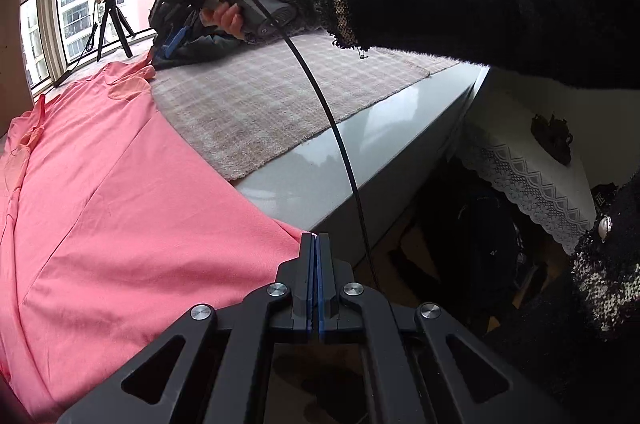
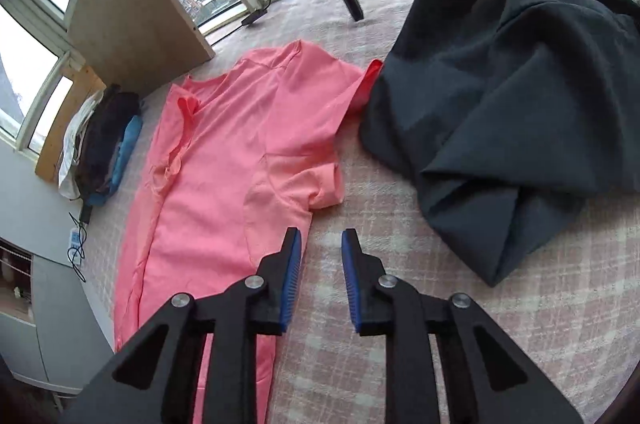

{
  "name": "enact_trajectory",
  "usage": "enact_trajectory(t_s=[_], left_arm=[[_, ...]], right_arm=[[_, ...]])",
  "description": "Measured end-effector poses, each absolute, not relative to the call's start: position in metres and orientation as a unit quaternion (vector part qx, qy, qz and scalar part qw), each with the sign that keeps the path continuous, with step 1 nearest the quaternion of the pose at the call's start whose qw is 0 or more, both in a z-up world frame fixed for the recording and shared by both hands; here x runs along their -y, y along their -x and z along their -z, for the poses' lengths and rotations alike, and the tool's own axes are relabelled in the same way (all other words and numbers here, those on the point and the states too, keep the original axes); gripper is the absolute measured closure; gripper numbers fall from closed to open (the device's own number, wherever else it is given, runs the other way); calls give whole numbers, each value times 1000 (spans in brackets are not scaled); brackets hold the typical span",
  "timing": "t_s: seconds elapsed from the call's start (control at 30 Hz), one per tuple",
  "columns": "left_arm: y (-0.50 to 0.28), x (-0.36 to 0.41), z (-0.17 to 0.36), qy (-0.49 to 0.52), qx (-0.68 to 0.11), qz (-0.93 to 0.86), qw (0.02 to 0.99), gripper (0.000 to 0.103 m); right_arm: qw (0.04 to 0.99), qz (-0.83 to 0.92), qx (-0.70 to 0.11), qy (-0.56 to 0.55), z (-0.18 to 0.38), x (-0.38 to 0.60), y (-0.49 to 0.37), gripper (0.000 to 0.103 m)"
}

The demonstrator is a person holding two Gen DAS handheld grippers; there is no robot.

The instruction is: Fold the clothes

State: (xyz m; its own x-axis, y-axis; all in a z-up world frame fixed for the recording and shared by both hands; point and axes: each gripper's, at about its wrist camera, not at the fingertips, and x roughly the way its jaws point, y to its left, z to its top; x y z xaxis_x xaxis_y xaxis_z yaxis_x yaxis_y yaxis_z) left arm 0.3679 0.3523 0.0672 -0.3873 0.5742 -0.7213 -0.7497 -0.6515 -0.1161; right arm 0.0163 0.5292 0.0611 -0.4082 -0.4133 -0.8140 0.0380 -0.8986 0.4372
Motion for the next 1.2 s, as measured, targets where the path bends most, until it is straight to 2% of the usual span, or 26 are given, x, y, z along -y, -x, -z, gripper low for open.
enact_trajectory(t_s=[0.1, 0.13, 0.2, 0.23, 0.27, 0.53, 0.6, 0.67, 0.77, 0.8, 0.83, 1.07, 1.2], left_arm=[[-360, -349, -71, 408, -99, -815, 400, 103], [-356, -347, -72, 424, -89, -808, 399, 95], [-350, -341, -76, 440, -70, -810, 380, 78], [-347, -337, -79, 439, -60, -814, 376, 74], [-345, -335, -81, 437, -54, -818, 369, 74], [-311, -343, -70, 456, -13, -827, 330, 67], [-307, -350, -63, 466, -2, -820, 331, 66], [-310, -359, -56, 470, -15, -816, 335, 65], [-317, -371, -46, 470, -43, -817, 332, 67], [-317, -372, -44, 468, -51, -819, 328, 81], [-317, -371, -43, 468, -50, -820, 326, 103], [-314, -329, -73, 431, 22, -844, 318, 103], [-318, -283, -83, 419, 74, -862, 274, 103]], right_arm=[[132, 826, 199, -511, -71, -542, 5, 82], [136, 828, 192, -508, -75, -540, 14, 79], [146, 835, 169, -504, -82, -531, 36, 63], [150, 838, 157, -501, -85, -527, 46, 53], [148, 843, 137, -499, -85, -522, 58, 49], [127, 810, 60, -570, -41, -518, 119, 49], [135, 808, 36, -572, -37, -512, 115, 58], [144, 799, 15, -583, -32, -506, 112, 98], [134, 806, 0, -576, -38, -500, 109, 100], [133, 811, -1, -570, -43, -499, 108, 100], [132, 815, 1, -564, -48, -498, 108, 100], [125, 832, 30, -540, -94, -484, 115, 101], [121, 834, 47, -536, -118, -460, 123, 101]])
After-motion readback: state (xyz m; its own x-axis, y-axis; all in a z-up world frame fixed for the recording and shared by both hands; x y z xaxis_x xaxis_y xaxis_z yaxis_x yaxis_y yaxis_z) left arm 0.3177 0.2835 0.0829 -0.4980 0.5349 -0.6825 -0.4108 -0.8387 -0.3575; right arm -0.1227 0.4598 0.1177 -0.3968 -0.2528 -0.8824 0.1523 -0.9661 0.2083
